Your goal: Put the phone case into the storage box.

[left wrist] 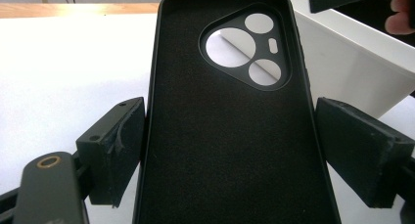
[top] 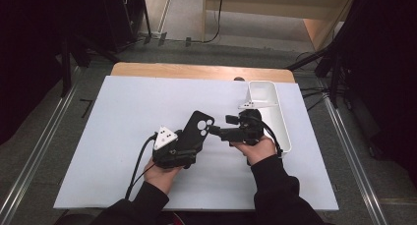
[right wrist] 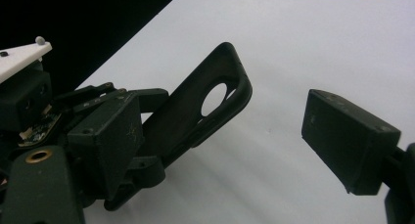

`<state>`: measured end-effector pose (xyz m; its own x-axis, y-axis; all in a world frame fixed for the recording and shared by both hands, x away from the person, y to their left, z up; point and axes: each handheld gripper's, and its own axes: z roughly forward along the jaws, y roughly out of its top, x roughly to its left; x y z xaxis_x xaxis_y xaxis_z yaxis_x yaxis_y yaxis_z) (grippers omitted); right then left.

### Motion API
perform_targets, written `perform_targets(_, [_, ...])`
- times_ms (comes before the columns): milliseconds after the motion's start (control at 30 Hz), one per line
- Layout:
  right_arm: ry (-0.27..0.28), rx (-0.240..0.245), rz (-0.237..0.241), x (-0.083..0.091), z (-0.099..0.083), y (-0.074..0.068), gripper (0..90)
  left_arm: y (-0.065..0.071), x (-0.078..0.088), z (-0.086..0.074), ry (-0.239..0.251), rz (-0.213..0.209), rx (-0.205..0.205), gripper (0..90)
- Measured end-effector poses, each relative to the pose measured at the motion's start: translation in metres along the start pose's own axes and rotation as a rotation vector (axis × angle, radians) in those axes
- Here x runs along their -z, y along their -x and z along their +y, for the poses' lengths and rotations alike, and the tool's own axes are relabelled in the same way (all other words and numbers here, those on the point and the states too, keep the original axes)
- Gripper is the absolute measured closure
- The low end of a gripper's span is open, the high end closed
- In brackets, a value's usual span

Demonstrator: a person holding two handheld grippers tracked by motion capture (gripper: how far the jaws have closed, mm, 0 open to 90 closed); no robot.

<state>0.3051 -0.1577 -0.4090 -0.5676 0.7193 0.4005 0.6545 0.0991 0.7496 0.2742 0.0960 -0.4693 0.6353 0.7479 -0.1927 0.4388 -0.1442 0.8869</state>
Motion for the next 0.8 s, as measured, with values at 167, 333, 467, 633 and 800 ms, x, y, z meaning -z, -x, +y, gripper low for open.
perform_targets(167, [-0.011, -0.011, 0.000, -0.009, 0.003, 0.003, 13.8, 0.001, 0.000, 0.000, 0.002, -0.005, 0.000, 13.8])
perform_targets(333, [-0.026, -0.018, -0.002, -0.018, 0.003, 0.007, 13.8, 0.001, 0.001, 0.001, 0.006, 0.000, -0.006, 13.8])
perform_targets(467, [-0.033, -0.023, 0.001, -0.022, 0.004, 0.009, 17.4, 0.002, 0.000, 0.001, 0.007, -0.001, -0.005, 13.8])
perform_targets(633, [-0.039, -0.039, 0.004, -0.027, 0.005, 0.013, 19.3, 0.002, 0.000, 0.001, 0.005, -0.009, -0.004, 13.8])
perform_targets(800, [-0.066, -0.057, 0.022, -0.034, 0.005, 0.016, 25.4, 0.003, -0.001, 0.000, 0.003, -0.009, -0.010, 13.7])
